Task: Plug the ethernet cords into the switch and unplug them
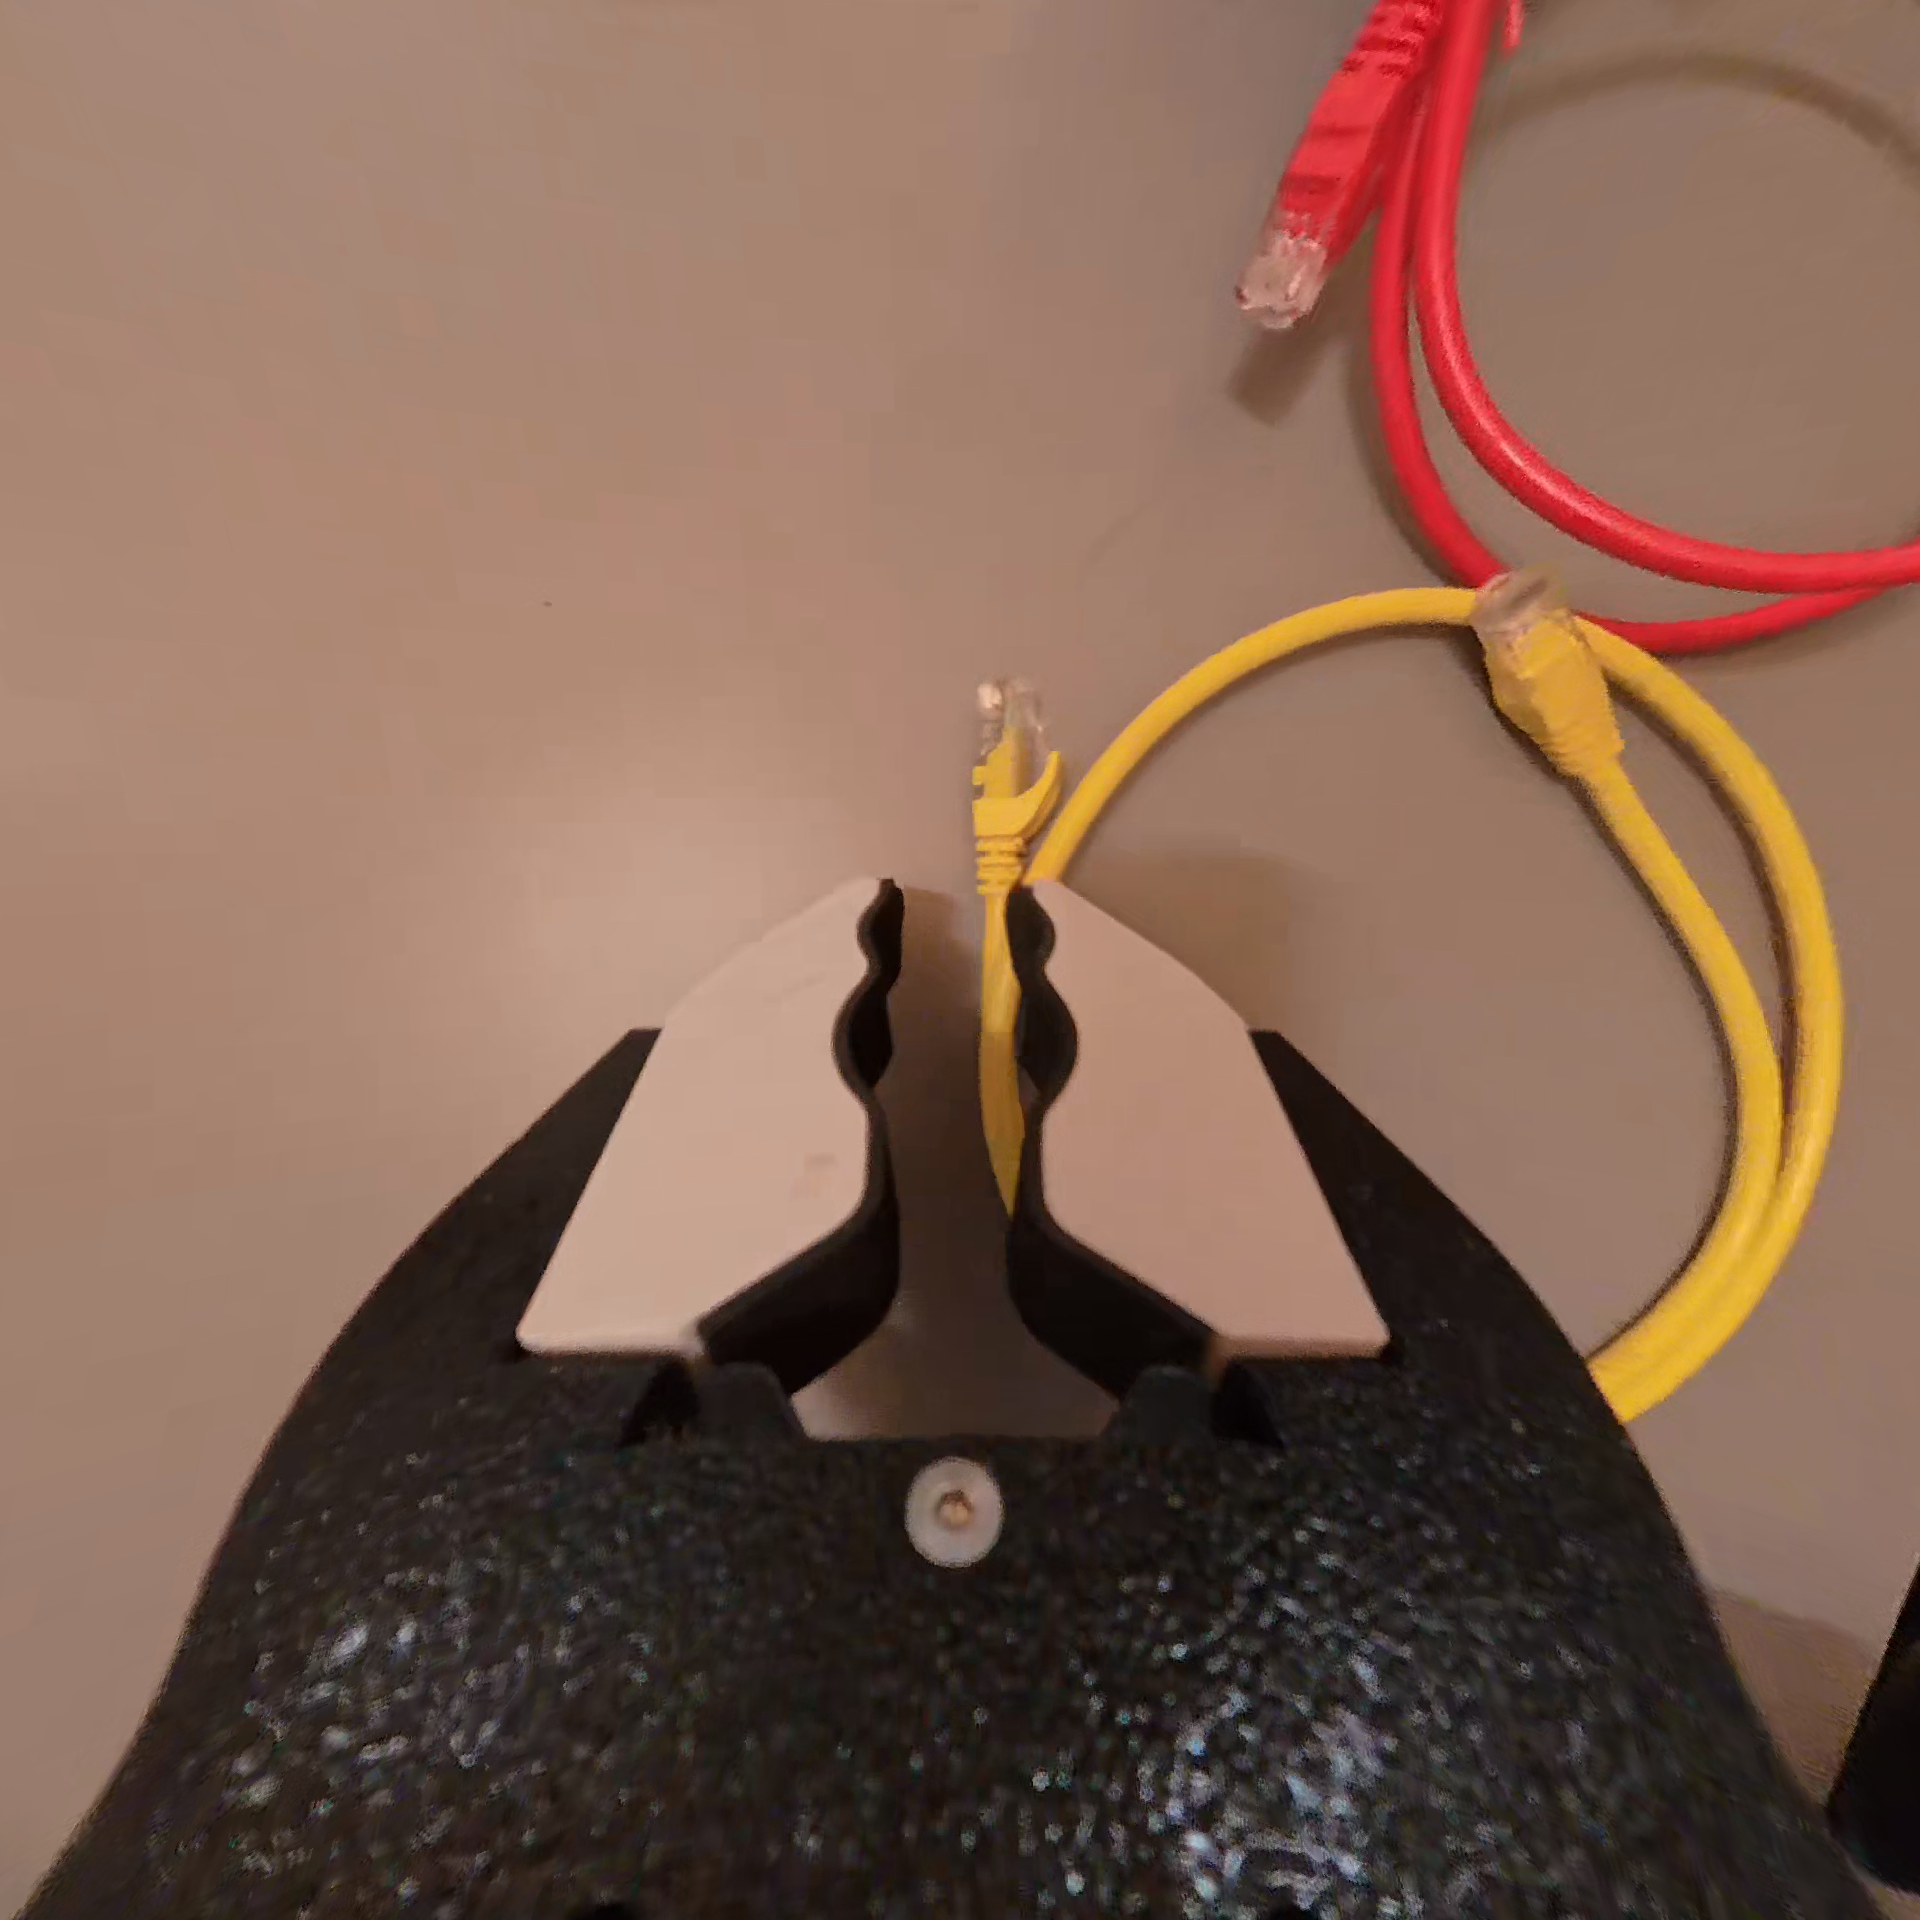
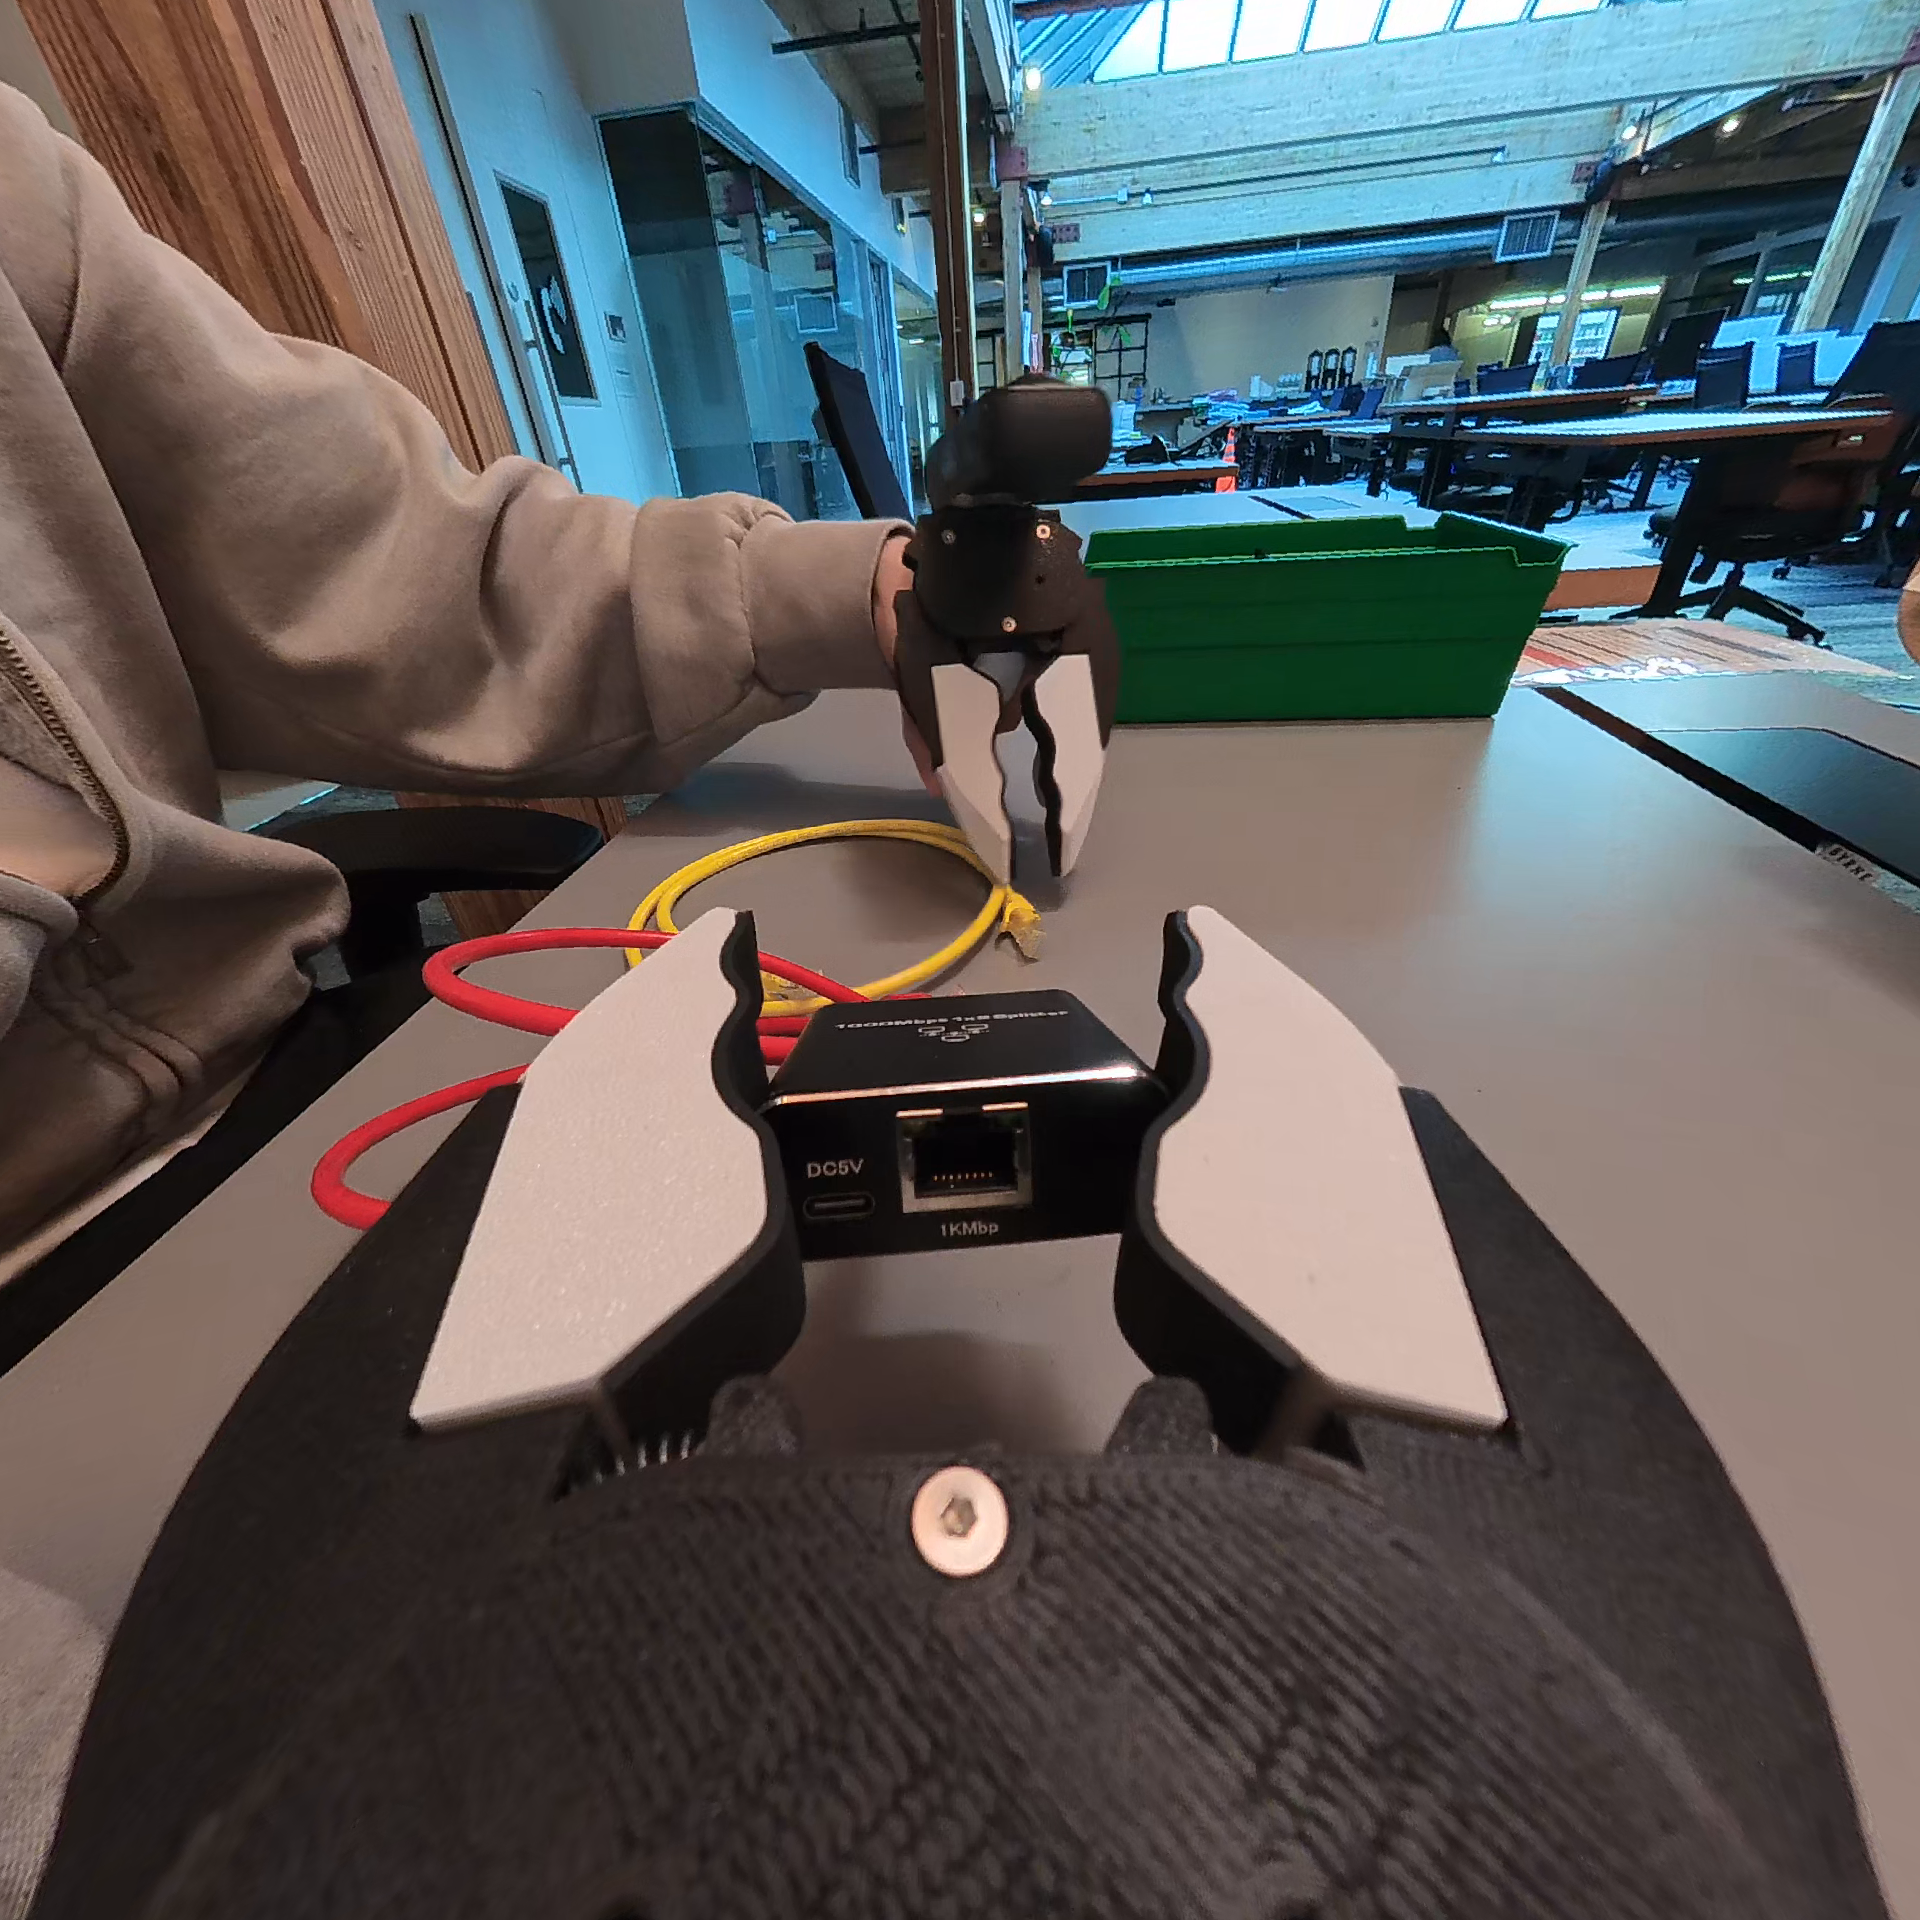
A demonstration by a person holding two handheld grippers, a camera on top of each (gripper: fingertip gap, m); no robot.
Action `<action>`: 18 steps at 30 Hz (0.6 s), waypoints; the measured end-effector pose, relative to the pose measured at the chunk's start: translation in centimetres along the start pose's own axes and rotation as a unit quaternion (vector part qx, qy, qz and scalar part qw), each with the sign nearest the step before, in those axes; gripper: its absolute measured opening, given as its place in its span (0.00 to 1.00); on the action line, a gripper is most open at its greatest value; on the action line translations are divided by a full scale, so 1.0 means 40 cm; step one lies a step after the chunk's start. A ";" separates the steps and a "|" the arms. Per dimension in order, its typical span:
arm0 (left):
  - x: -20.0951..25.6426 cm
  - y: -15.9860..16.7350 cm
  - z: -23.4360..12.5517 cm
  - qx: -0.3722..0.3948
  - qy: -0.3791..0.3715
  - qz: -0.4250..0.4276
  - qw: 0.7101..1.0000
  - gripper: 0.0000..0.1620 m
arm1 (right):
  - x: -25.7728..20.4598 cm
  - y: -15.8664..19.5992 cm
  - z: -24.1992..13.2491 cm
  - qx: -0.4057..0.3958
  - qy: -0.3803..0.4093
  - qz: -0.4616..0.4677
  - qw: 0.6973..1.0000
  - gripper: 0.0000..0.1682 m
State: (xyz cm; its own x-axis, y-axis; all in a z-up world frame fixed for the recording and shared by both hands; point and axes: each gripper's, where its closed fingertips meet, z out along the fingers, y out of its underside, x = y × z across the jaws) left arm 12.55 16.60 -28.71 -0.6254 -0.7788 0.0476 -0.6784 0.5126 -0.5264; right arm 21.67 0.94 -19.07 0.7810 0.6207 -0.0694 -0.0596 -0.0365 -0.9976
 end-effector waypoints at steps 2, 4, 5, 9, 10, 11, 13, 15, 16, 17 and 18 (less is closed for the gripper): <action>0.016 0.007 0.005 -0.012 0.008 0.013 1.000 0.13 | 0.001 0.000 0.000 0.000 -0.001 0.003 1.000 0.44; 0.025 0.009 0.010 -0.016 0.004 0.031 0.999 0.14 | 0.001 0.000 0.000 0.000 -0.001 0.004 1.000 0.44; 0.021 -0.004 0.006 0.002 -0.006 0.034 0.999 0.15 | 0.001 0.000 0.000 0.000 -0.001 0.003 1.000 0.44; -0.008 -0.036 -0.017 0.047 -0.029 0.003 0.998 0.15 | 0.000 0.001 0.001 -0.001 0.000 0.000 1.000 0.44; 0.004 -0.026 -0.014 0.032 -0.017 0.012 0.999 0.16 | 0.000 0.000 0.000 -0.001 0.000 0.000 1.000 0.44; 0.012 -0.015 -0.010 0.015 -0.018 0.027 0.999 0.16 | -0.001 0.000 0.000 0.000 0.000 0.000 1.000 0.44; 0.015 0.005 -0.002 -0.021 -0.046 0.068 0.996 0.15 | -0.001 0.000 0.000 0.000 0.000 -0.001 1.000 0.44; 0.017 0.016 0.006 -0.044 -0.079 0.112 0.990 0.15 | 0.000 0.000 0.001 -0.001 0.000 0.000 1.000 0.44; 0.020 0.022 0.011 -0.054 -0.090 0.131 0.986 0.15 | 0.000 0.000 0.000 -0.001 0.000 0.001 1.000 0.44; 0.022 0.025 0.015 -0.059 -0.102 0.147 0.982 0.12 | 0.000 0.000 0.000 -0.001 0.000 0.000 1.000 0.44; 0.023 0.023 0.019 -0.056 -0.109 0.157 0.980 0.09 | -0.001 0.000 0.000 -0.001 0.000 0.000 1.000 0.44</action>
State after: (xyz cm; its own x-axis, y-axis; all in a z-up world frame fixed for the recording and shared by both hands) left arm 11.62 16.07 -29.80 -0.7212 -0.6282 -0.2920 -0.5106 0.7669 -0.3888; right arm 21.64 0.94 -19.09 0.7812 0.6204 -0.0695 -0.0584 -0.0381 -0.9976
